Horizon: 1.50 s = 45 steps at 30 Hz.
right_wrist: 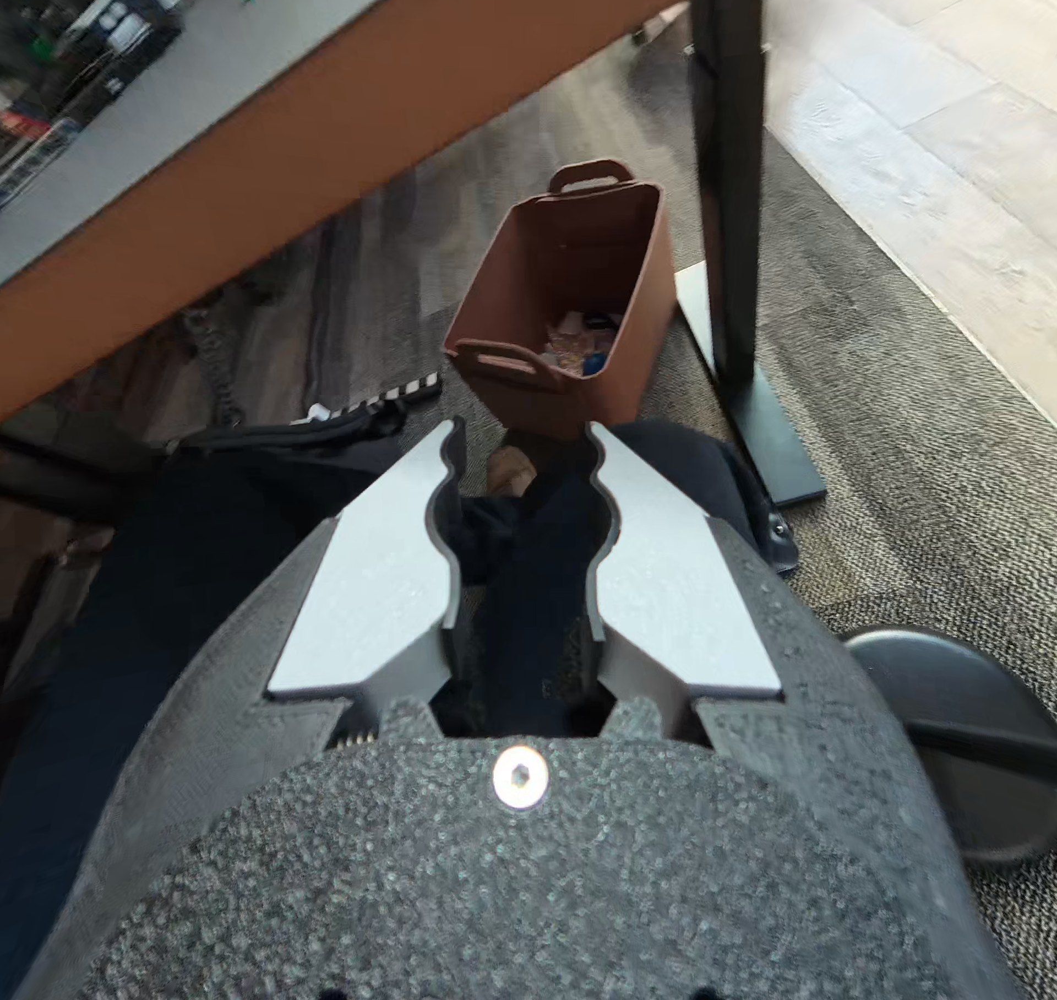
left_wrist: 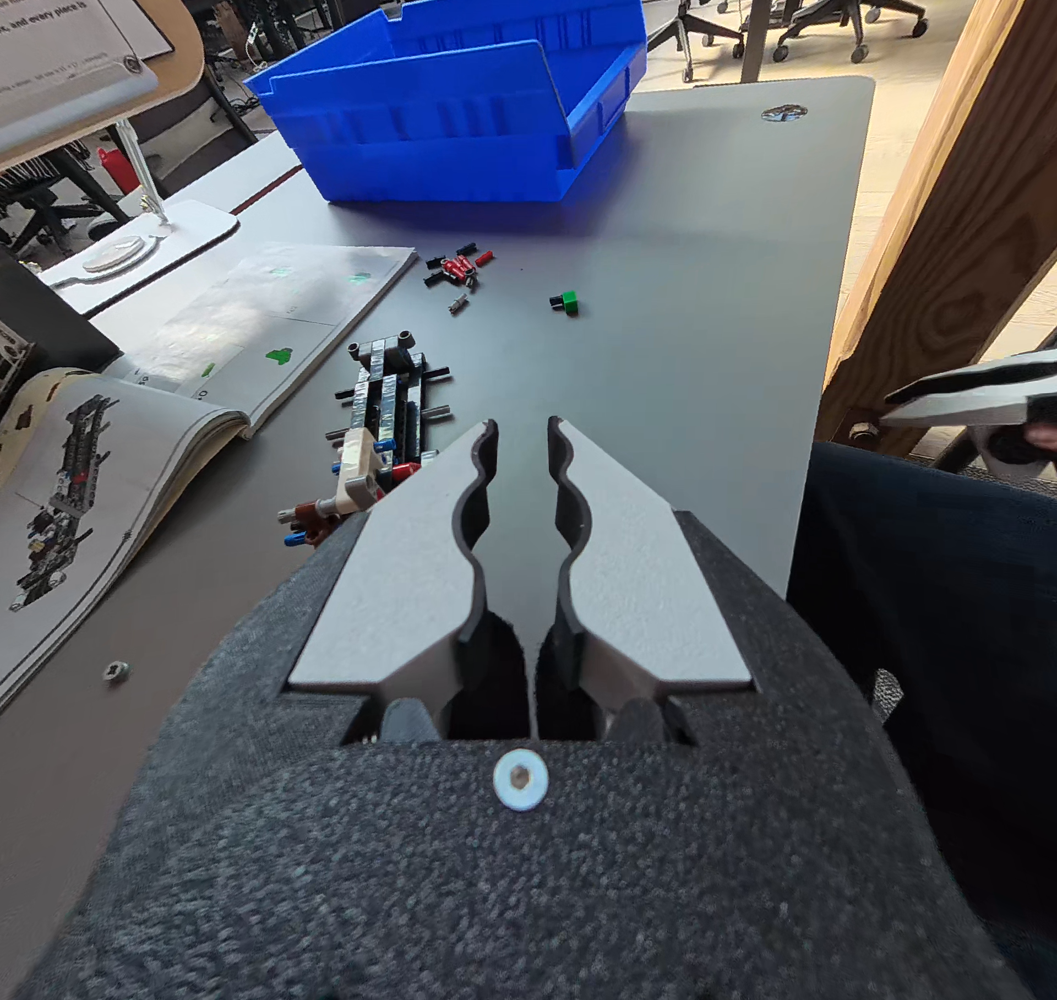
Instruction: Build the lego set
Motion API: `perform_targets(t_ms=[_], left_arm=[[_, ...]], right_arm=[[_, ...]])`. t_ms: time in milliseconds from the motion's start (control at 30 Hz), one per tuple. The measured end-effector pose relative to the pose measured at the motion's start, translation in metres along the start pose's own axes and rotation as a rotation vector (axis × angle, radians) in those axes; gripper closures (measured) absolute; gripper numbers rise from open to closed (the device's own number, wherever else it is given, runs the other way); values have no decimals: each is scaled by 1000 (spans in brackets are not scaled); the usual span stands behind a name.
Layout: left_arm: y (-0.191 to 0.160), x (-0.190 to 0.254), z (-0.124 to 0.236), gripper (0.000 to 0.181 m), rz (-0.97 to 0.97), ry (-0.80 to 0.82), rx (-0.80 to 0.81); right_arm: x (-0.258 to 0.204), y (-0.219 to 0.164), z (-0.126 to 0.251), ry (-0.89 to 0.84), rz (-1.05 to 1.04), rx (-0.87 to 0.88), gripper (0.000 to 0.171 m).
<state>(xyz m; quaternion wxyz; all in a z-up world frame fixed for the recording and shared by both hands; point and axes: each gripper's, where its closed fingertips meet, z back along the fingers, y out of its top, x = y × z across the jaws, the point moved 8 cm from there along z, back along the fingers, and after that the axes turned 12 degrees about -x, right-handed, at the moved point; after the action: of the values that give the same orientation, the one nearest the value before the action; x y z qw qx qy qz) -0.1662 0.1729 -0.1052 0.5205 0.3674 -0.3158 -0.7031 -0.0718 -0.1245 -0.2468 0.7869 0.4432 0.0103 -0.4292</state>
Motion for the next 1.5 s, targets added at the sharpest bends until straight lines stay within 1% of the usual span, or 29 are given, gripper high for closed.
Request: perform_targets(t_ms=[33, 100, 133, 200, 233, 267, 333, 433, 467, 500, 600, 633, 700, 733, 800, 867, 933, 1000, 1067, 1233, 1333, 1400, 1500], left_arm=[[0, 0, 0, 164, 4, 6, -1], [-1, -1, 1, 163, 19, -4, -3], [-1, -1, 1, 162, 24, -12, -6], [-1, -1, 1, 160, 26, -16, -9], [-1, -1, 1, 160, 26, -12, -11], [-1, -1, 0, 160, 29, -7, -14], [-2, -4, -1, 160, 47, 10, -29], [-3, -11, -2, 159, 103, 32, -38], [-3, -14, -2, 159, 128, 43, -35], [-3, -17, -2, 159, 150, 49, -36], [-4, -21, -4, 159, 187, 50, -59], [-5, -22, -5, 159, 192, 73, -69], [-6, -26, -6, 162, 193, 154, -87], [-6, -28, -6, 167, 197, 191, -89], [-7, -31, -5, 170, 194, 272, -94], [-8, -31, -6, 172, 165, 335, -119], [-8, -28, -12, 171, 118, 357, -165], [-9, -26, -16, 171, 81, 386, -207], [-10, -26, -19, 171, 71, 400, -233], [-14, -29, -25, 168, 98, 384, -298], [-16, -30, -30, 166, 90, 397, -343], [-17, -30, -31, 166, 85, 412, -361], [-18, -32, -32, 166, 90, 421, -380]], right_arm=[[14, 5, -9, -60, -38, 53, 134], [47, 25, -32, -198, -101, 160, 135], [69, 36, -45, -286, -98, 174, 135], [124, 49, -77, -502, -82, 144, 135], [155, 48, -94, -602, -100, 97, 136], [186, 44, -113, -657, -126, 42, 135], [247, 23, -155, -689, -217, -41, 134], [337, -20, -223, -617, -382, -176, 129], [366, -31, -243, -586, -412, -193, 129], [396, -42, -259, -594, -449, -200, 130], [478, -64, -298, -570, -571, -192, 126], [501, -68, -310, -556, -576, -205, 126], [542, -73, -329, -582, -566, -227, 128], [561, -74, -336, -591, -567, -215, 129], [596, -75, -348, -616, -582, -197, 131], [625, -76, -357, -643, -587, -190, 133], [648, -78, -367, -664, -566, -219, 134], [666, -81, -376, -708, -534, -257, 134], [678, -84, -383, -710, -536, -268, 135], [690, -94, -395, -708, -582, -256, 140], [692, -99, -403, -735, -539, -279, 143], [693, -99, -405, -769, -510, -265, 148], [692, -99, -408, -768, -478, -239, 153]])
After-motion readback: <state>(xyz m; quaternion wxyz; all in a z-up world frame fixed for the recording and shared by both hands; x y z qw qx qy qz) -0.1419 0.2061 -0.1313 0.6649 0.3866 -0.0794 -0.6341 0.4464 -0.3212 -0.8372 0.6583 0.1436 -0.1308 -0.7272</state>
